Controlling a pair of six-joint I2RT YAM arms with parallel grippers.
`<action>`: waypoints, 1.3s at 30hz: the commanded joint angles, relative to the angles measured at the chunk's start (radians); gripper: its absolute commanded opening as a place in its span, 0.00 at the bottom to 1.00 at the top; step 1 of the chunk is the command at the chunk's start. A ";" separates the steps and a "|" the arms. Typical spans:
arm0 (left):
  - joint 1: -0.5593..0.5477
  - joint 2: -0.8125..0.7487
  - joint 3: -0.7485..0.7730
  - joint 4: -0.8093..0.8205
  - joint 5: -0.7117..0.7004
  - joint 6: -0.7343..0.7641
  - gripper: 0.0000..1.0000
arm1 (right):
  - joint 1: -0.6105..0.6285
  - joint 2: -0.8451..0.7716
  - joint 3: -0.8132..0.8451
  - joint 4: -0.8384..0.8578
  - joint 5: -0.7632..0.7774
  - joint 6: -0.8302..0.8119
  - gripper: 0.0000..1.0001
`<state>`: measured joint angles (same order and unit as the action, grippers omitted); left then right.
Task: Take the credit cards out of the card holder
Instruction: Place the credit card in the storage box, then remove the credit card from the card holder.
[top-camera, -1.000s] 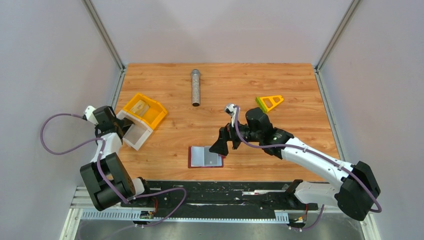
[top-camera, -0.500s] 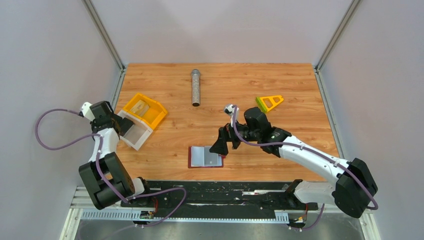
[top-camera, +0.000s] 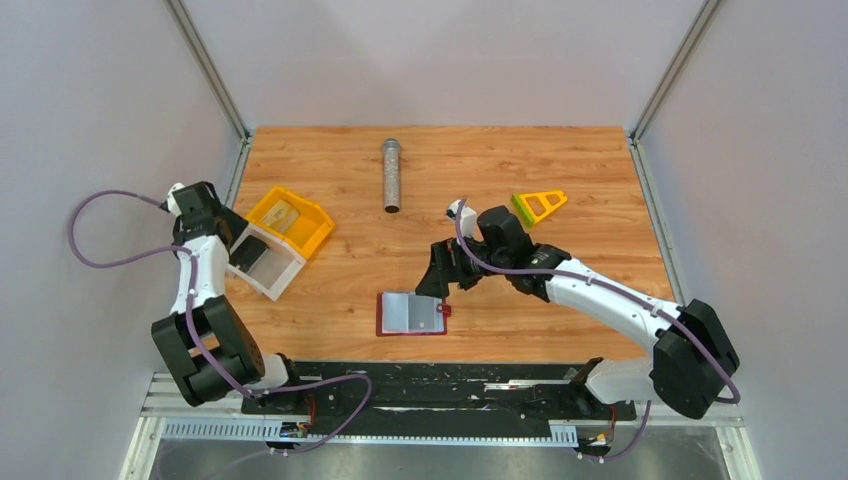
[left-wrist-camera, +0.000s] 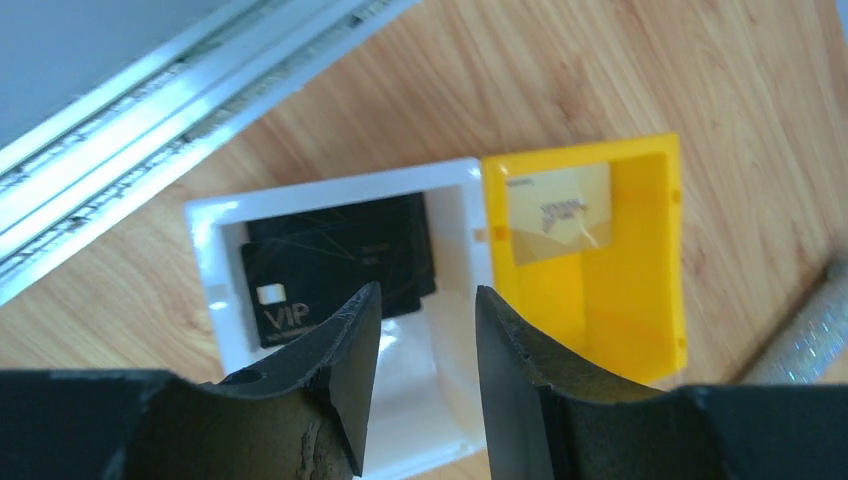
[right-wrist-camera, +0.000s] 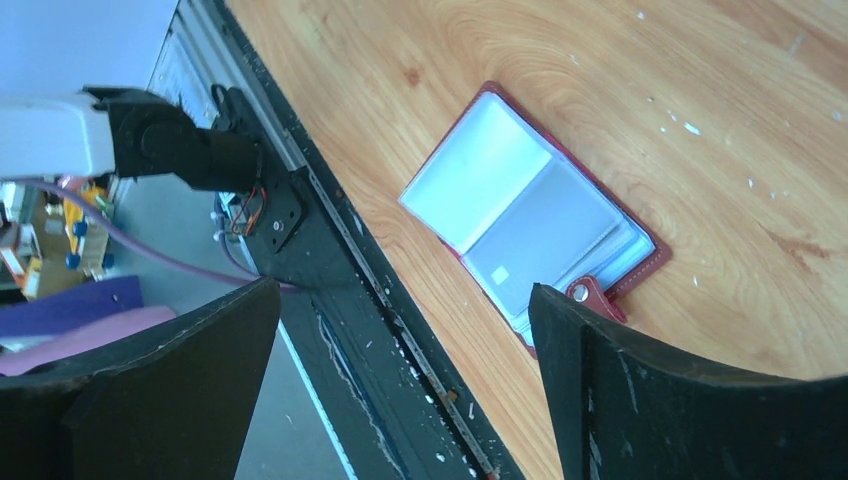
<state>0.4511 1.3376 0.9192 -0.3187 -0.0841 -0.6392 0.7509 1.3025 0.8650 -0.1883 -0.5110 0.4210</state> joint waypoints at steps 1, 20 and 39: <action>-0.054 -0.001 0.082 -0.151 0.153 0.096 0.48 | -0.007 0.039 0.074 -0.083 0.117 0.133 0.97; -0.457 -0.198 -0.116 -0.165 0.670 0.144 0.37 | -0.004 0.141 0.011 -0.083 0.181 0.321 0.49; -0.780 -0.113 -0.421 0.288 0.711 -0.114 0.27 | 0.087 0.255 0.015 -0.051 0.262 0.408 0.45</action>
<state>-0.3172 1.1816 0.5526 -0.1741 0.6197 -0.6865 0.8288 1.5307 0.8658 -0.2752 -0.2955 0.8146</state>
